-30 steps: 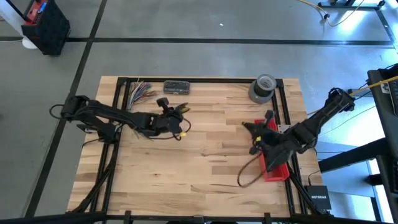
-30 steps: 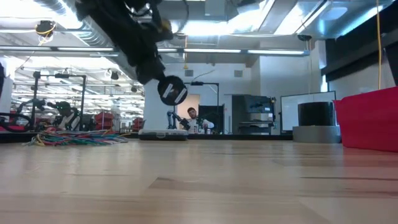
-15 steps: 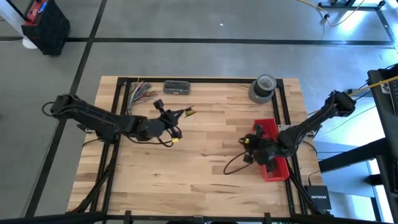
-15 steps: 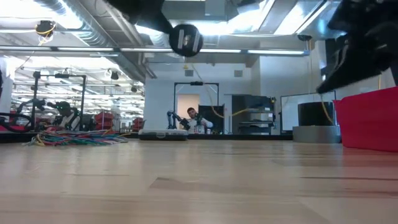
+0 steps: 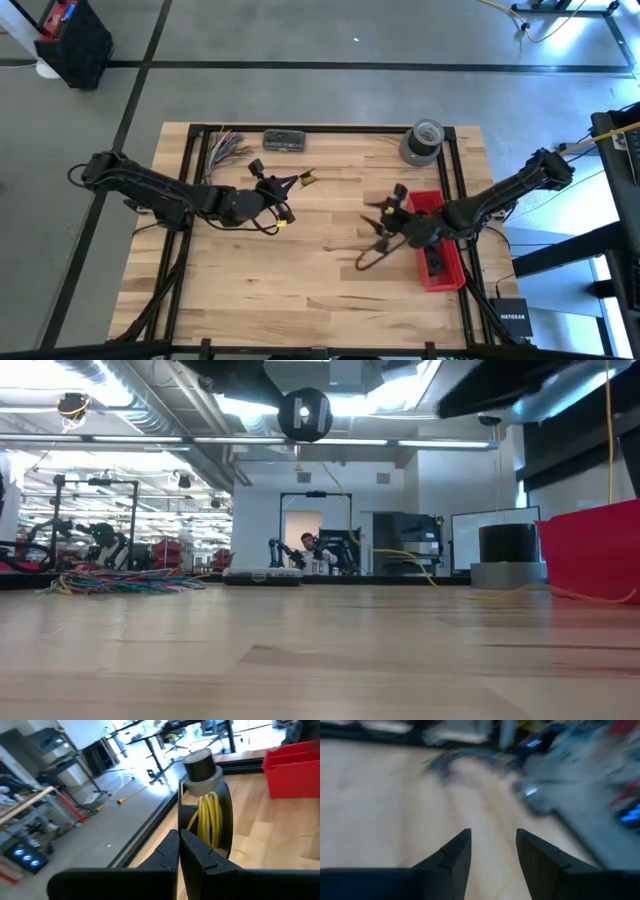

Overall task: Coil cords
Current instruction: Uncoil the yellow wire from the black spool

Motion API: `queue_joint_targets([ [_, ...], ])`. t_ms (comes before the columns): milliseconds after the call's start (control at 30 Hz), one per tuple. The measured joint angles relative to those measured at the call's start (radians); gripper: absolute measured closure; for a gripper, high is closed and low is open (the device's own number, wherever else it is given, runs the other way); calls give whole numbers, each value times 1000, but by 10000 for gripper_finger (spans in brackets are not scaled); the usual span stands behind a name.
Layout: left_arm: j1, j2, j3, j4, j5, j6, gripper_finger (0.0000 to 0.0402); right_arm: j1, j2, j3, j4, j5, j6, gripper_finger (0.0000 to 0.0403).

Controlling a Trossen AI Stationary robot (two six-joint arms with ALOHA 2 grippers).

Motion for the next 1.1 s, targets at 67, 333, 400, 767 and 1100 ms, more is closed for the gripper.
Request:
queue_joint_targets([
  [67,2,0,0,9,31,-1,401,-40,40,-29,155,57,-96,246],
  [333,1,0,0,71,123,4,401,-226,278,-55,520,-321,-192,253],
  [400,1,0,0,78,132,5,401,-254,334,-54,572,-331,-198,254],
  [767,0,0,0,73,135,11,401,-309,435,-53,647,-284,-253,292],
  [1100,6,13,0,174,135,-12,401,-284,450,-52,762,-432,-216,388],
])
